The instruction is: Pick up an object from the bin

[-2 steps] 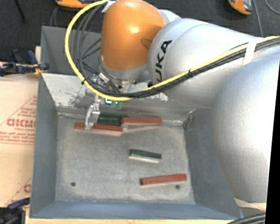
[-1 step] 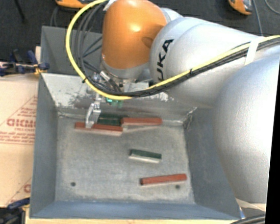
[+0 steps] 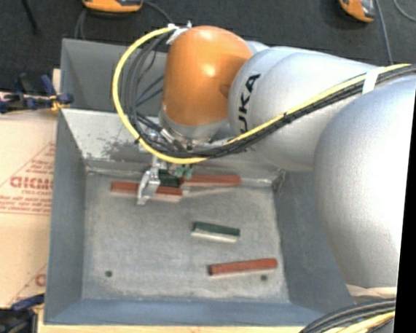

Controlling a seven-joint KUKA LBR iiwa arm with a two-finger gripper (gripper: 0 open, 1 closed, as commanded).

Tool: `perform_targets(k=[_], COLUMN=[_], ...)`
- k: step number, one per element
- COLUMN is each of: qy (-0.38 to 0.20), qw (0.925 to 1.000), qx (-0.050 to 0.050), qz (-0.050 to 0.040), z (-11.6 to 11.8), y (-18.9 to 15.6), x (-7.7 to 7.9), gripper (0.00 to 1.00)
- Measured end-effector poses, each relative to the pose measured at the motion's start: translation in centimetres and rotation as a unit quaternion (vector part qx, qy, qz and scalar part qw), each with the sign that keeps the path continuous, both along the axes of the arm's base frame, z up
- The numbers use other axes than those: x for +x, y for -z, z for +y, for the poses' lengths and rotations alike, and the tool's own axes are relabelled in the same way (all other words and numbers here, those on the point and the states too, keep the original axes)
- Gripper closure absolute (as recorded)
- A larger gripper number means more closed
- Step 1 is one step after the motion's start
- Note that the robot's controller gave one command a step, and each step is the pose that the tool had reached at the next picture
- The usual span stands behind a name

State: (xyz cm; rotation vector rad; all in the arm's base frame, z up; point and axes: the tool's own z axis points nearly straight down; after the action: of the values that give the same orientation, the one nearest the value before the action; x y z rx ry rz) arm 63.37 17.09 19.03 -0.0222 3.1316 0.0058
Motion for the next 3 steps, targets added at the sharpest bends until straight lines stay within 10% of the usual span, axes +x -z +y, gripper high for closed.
perform_targets(k=[2, 3], qy=[-0.035, -0.034], qw=[0.9994, 0.9994], qx=[0.0, -0.001], qz=[-0.0009, 0.0021], z=[-3.0, -3.1], y=[11.4, 10.7], x=[0.7, 0.4], gripper=[0.0, 1.0])
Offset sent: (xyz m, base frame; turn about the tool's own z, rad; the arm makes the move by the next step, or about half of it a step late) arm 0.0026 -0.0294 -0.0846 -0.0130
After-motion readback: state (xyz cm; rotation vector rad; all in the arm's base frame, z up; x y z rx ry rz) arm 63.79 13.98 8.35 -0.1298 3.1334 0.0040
